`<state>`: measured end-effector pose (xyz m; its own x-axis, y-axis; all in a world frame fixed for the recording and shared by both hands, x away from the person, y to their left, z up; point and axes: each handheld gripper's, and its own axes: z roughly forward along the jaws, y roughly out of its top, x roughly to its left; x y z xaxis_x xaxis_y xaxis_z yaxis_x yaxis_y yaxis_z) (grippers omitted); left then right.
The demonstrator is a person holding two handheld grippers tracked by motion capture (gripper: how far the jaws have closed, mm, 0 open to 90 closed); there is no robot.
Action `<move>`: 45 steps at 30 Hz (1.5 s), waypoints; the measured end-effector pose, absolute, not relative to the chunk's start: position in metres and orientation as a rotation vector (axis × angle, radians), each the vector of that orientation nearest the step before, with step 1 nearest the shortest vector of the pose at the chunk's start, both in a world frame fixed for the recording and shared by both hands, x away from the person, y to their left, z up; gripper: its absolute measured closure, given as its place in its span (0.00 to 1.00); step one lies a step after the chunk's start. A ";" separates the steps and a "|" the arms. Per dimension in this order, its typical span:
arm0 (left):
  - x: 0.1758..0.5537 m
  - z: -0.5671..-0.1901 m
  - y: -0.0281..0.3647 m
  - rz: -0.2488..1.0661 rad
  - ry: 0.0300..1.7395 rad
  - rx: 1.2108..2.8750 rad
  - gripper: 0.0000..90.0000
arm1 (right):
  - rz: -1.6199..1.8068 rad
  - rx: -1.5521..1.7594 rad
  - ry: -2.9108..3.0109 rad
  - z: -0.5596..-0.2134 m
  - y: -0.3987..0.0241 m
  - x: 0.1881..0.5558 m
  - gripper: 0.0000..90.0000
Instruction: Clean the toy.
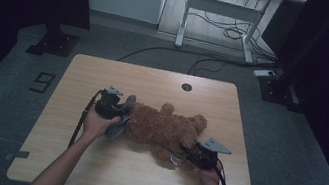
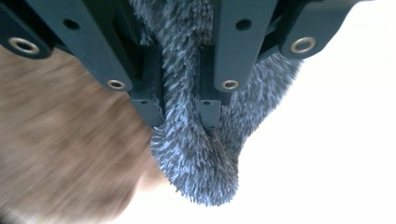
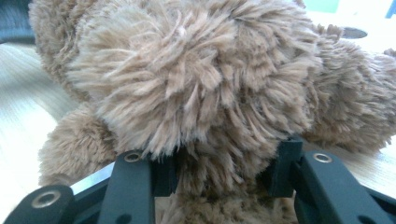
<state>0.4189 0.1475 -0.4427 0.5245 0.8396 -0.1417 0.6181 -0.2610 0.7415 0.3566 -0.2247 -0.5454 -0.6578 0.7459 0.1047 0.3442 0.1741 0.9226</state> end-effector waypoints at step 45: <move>0.349 -0.471 0.078 0.420 0.927 2.022 0.85 | 1.531 1.203 2.221 -0.500 -0.227 0.377 0.09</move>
<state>0.3492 0.0783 -0.4707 0.6685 0.7424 -0.0434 0.4569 -0.3640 0.8116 0.3770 -0.2275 -0.4997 -0.6536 0.7038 0.2783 0.5104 0.1385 0.8487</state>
